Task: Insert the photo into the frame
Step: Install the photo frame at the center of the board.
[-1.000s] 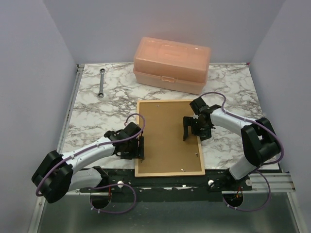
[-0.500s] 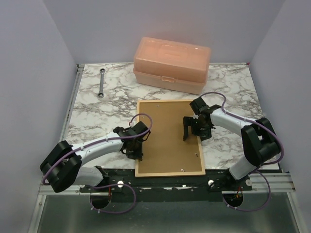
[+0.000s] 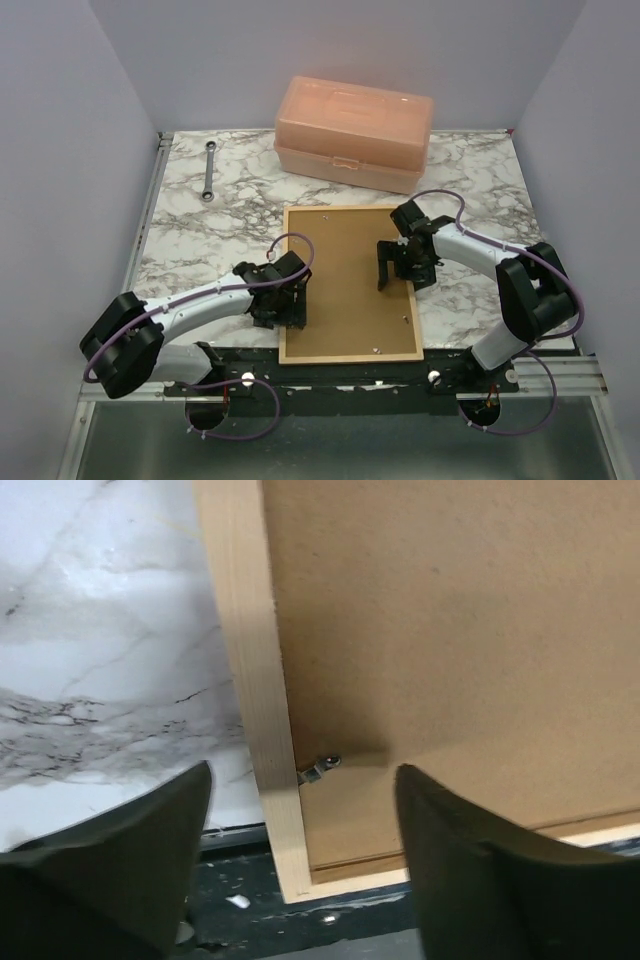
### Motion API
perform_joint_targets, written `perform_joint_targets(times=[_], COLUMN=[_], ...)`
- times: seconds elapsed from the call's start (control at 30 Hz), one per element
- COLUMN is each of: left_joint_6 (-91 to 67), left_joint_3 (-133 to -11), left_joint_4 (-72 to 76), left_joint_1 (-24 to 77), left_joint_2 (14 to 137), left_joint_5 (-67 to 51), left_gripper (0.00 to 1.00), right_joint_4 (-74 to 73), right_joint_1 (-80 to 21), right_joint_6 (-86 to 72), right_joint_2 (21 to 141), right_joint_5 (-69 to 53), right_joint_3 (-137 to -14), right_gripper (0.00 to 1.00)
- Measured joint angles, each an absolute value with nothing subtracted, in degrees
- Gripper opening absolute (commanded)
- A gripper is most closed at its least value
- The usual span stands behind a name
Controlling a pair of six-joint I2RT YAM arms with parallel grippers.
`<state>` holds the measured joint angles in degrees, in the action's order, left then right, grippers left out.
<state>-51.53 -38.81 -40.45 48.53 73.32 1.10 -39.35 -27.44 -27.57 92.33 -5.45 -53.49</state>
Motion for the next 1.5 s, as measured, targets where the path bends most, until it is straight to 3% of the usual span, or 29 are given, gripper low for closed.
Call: perform_joint_targets(times=[0.3, 0.43, 0.77, 1.13, 1.5], left_joint_6=[-50.9, -50.7, -50.6, -50.5, -49.8], left_joint_3=[-38.7, -36.5, -33.1, -32.9, -32.9], left_joint_4=[-39.3, -38.6, -43.3, -43.6, -43.4], left_joint_1=[47.5, 44.1, 37.9, 37.6, 37.5], left_joint_2=[68.8, 66.2, 60.9, 61.2, 62.6], left_joint_5=[0.7, 0.1, 3.2, 3.6, 3.6], left_gripper=[0.85, 0.93, 0.94, 0.94, 0.93], right_joint_4=[-39.4, -39.5, -39.1, -43.0, -44.4], right_joint_1=[-30.0, -32.0, -38.0, -39.4, -44.9], right_joint_6=[-28.0, -28.9, -30.5, -31.3, -33.2], right_joint_2=[93.0, 94.7, 98.6, 87.9, 87.7], right_joint_5=[-5.9, -6.2, -6.3, -5.4, -5.0], right_joint_3=[-54.3, -56.2, -62.6, -55.2, -50.9], right_gripper=[1.00, 1.00, 1.00, 0.99, 0.84])
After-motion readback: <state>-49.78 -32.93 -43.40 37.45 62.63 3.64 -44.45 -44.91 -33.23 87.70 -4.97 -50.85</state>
